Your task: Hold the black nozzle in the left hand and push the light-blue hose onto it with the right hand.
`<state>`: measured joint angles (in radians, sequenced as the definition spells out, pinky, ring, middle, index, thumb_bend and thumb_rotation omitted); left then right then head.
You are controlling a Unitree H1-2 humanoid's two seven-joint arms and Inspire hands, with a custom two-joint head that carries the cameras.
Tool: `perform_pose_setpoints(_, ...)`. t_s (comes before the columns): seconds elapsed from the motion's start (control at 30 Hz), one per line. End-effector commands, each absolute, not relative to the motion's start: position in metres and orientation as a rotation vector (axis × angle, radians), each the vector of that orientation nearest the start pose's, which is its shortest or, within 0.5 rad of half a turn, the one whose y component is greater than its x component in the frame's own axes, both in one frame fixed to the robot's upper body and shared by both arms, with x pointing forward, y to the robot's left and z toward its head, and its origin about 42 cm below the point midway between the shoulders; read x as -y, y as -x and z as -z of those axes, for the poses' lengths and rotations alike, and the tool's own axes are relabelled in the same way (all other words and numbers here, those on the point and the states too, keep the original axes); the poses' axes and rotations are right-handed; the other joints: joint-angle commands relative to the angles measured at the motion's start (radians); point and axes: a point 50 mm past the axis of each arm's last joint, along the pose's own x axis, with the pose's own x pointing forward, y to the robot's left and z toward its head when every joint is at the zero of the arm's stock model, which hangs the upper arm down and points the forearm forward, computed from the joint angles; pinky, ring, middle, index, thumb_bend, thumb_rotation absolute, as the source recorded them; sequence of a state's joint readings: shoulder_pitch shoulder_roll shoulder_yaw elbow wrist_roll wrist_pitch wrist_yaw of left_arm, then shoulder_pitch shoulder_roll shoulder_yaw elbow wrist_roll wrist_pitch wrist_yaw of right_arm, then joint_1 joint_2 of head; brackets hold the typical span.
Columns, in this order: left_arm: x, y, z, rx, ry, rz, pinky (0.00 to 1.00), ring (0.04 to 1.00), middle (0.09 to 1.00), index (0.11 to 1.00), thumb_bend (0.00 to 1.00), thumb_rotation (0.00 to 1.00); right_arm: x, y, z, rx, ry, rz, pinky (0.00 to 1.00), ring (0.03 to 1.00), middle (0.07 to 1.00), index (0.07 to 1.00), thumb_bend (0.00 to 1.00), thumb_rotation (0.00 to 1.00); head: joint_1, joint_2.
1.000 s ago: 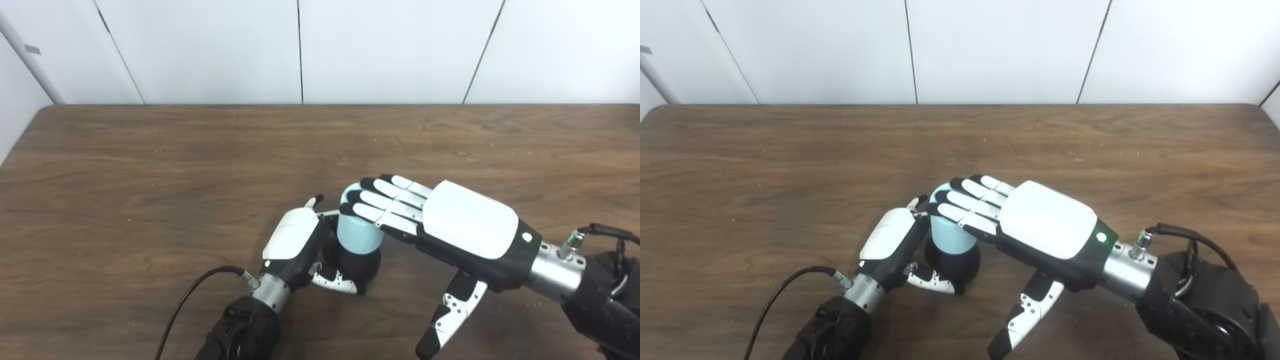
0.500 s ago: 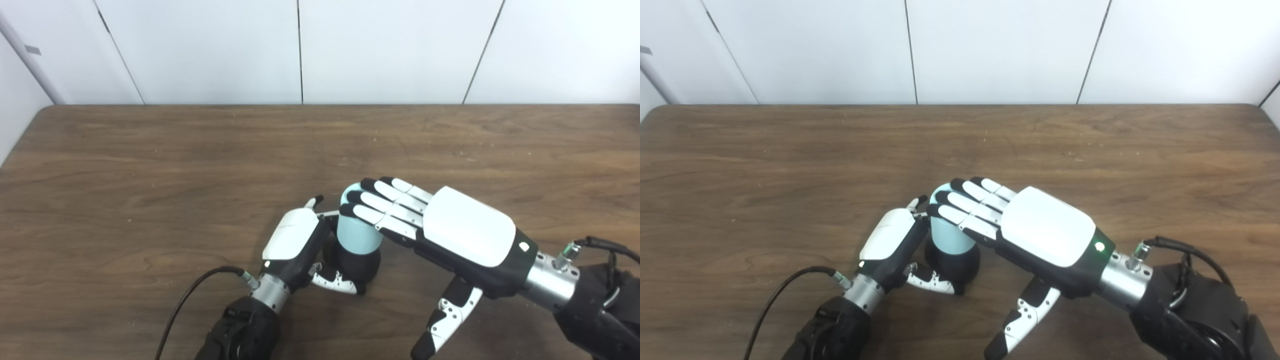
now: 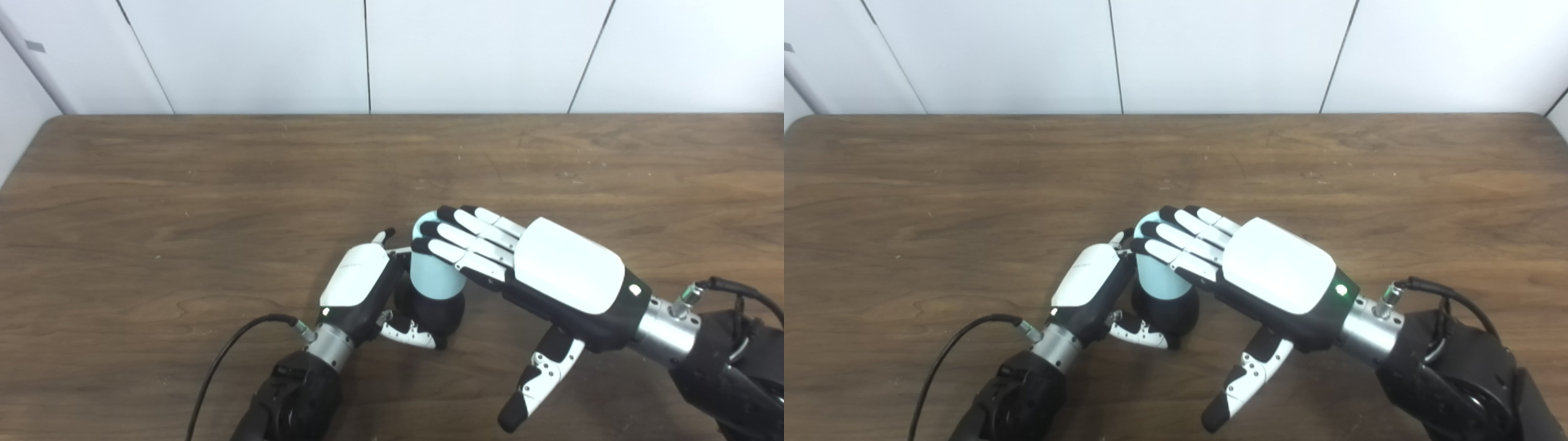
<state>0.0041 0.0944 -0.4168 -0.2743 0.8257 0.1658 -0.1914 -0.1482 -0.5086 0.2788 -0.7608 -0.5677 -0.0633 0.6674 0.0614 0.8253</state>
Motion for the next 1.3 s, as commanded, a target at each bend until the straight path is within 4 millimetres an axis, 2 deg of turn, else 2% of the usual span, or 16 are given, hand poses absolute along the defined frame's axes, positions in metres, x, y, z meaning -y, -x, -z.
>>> perform_pose_setpoints(0.0, -0.141, -0.25, -0.12, 0.008, -0.946, 0.425, 1.0, 0.654, 0.441, 0.516, 0.52, 0.0, 0.207, -0.223, -0.267, 0.58, 1.27, -0.931, 1.0, 1.0, 1.0, 1.0, 0.78, 1.0, 0.0, 0.001)
perform_pose_setpoints(0.5, -0.139, -0.248, -0.119, 0.012, -0.94, 0.425, 1.0, 0.634, 0.456, 0.503, 0.52, 0.0, 0.207, -0.225, -0.253, 0.511, 1.284, -0.96, 1.0, 1.0, 1.0, 1.0, 0.78, 1.0, 0.003, 0.008)
perform_pose_setpoints(1.27, -0.138, -0.249, -0.122, 0.006, -0.939, 0.426, 1.0, 0.636, 0.481, 0.491, 0.52, 0.0, 0.211, -0.227, -0.248, 0.472, 1.289, -0.98, 1.0, 1.0, 1.0, 1.0, 0.78, 1.0, 0.003, 0.016)
